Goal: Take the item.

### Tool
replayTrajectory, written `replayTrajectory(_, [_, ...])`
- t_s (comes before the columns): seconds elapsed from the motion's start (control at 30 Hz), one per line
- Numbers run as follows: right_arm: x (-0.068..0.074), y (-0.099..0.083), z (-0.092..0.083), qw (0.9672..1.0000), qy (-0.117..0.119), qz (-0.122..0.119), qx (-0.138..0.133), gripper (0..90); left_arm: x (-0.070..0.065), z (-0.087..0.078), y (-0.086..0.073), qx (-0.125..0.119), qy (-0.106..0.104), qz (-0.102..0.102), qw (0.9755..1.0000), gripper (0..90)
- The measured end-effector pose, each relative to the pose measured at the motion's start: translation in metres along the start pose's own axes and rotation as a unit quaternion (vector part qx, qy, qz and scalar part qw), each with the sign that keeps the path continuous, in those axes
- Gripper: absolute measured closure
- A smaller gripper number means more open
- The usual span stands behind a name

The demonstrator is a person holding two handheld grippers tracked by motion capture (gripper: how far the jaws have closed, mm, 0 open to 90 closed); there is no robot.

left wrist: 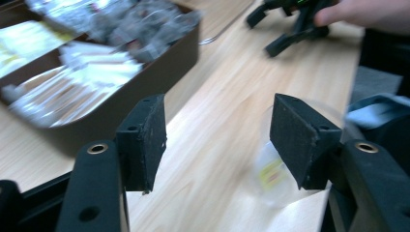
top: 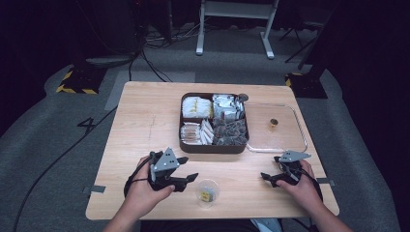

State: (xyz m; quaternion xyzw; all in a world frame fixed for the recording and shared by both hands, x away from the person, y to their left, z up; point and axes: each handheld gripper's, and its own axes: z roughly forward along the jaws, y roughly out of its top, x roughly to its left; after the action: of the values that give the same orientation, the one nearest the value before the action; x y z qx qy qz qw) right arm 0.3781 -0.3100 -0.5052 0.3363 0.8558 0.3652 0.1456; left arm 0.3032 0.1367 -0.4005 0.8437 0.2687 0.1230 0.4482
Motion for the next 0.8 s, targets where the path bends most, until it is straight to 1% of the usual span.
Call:
replayTrajectory(0.17, [0.000, 0.000, 0.000, 1.0000, 0.000, 0.001, 0.000, 6.5, 0.012, -0.009, -0.007, 0.007, 0.022, -0.014, 0.9996, 34.7])
replayTrajectory(0.27, [0.000, 0.000, 0.000, 1.0000, 0.000, 0.001, 0.000, 6.4, 0.021, -0.015, -0.010, 0.019, 0.038, -0.021, 0.9989, 33.5])
replayTrajectory(0.37, [0.000, 0.001, 0.001, 1.0000, 0.000, 0.002, 0.000, 6.4, 0.029, -0.019, -0.013, 0.027, 0.045, -0.028, 0.9982, 33.0])
replayTrajectory(0.4, [-0.001, 0.001, 0.001, 1.0000, 0.000, 0.001, 0.000, 6.4, 0.033, -0.021, -0.015, 0.029, 0.046, -0.036, 0.9979, 32.1])
replayTrajectory(0.43, [-0.001, 0.001, 0.002, 1.0000, 0.000, 0.001, -0.001, 6.4, 0.036, -0.022, -0.017, 0.032, 0.046, -0.043, 0.9975, 31.4])
replayTrajectory(0.47, [-0.001, 0.001, 0.002, 1.0000, 0.000, 0.000, -0.001, 6.4, 0.039, -0.023, -0.019, 0.033, 0.050, -0.045, 0.9972, 31.3])
replayTrajectory(0.53, [-0.001, 0.002, 0.002, 1.0000, 0.000, 0.001, -0.001, 6.4, 0.048, -0.026, -0.025, 0.040, 0.064, -0.051, 0.9958, 31.3])
replayTrajectory(0.6, [-0.001, 0.002, 0.002, 1.0000, 0.001, 0.001, -0.001, 6.4, 0.053, -0.028, -0.029, 0.044, 0.074, -0.054, 0.9948, 31.3])
replayTrajectory(0.7, [-0.001, 0.002, 0.002, 1.0000, 0.001, 0.001, -0.001, 6.4, 0.060, -0.030, -0.035, 0.045, 0.078, -0.065, 0.9938, 30.4])
replayTrajectory(0.77, [-0.001, 0.001, 0.002, 1.0000, 0.000, 0.000, -0.001, 6.4, 0.064, -0.030, -0.040, 0.053, 0.083, -0.069, 0.9927, 29.5])
replayTrajectory(0.8, [-0.001, 0.002, 0.002, 1.0000, 0.000, 0.001, -0.001, 6.4, 0.066, -0.031, -0.042, 0.061, 0.085, -0.071, 0.9919, 29.1])
